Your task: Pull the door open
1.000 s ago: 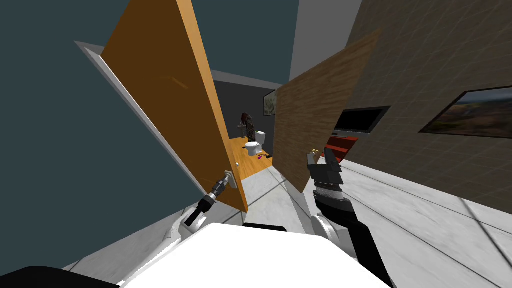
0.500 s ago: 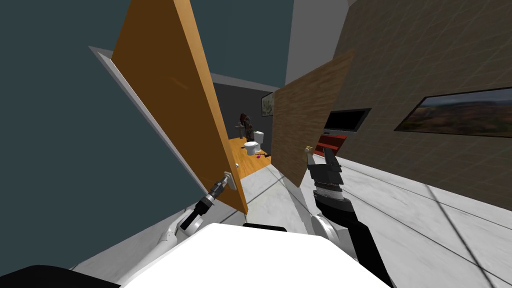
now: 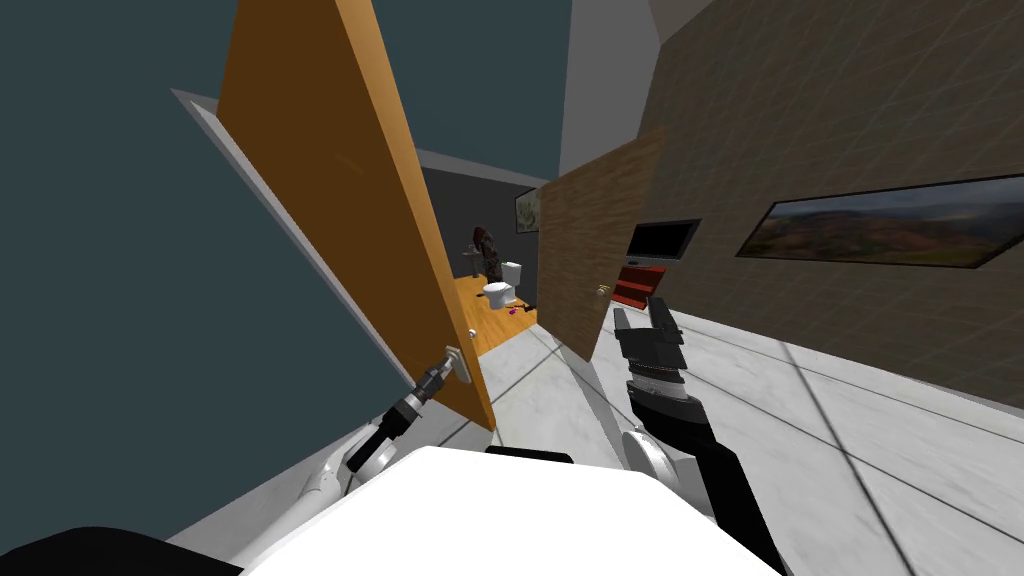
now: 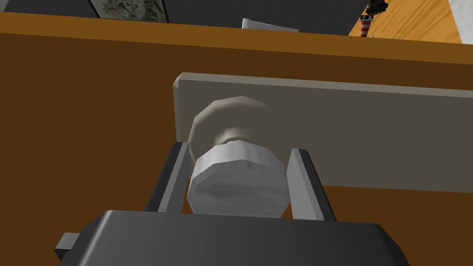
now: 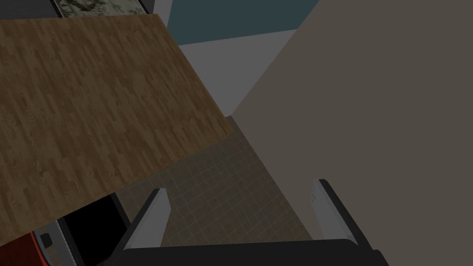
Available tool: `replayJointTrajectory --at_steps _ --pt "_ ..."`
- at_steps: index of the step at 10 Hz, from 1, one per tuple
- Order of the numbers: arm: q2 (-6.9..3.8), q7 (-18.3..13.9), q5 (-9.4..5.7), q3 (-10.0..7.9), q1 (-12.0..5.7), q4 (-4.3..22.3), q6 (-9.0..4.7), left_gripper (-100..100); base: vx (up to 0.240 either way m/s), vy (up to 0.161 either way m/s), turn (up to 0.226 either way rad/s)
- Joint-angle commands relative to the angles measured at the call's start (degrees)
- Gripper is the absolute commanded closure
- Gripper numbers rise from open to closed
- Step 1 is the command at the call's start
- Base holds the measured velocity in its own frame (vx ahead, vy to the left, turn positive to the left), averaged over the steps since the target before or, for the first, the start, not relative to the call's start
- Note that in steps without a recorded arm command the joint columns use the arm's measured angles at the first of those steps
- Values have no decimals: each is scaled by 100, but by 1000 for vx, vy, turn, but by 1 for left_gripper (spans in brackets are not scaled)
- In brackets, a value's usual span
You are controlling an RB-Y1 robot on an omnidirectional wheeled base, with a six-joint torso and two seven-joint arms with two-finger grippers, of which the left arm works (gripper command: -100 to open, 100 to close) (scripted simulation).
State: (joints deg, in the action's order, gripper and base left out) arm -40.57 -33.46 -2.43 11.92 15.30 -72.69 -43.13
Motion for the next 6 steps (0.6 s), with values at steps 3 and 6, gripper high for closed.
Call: replayJointTrajectory --at_steps 3,6 --pt "-87 -62 5 25 19 80 -170 100 -149 73 -77" --pt "-199 -137 20 65 63 202 -417 100 -131 81 -108"
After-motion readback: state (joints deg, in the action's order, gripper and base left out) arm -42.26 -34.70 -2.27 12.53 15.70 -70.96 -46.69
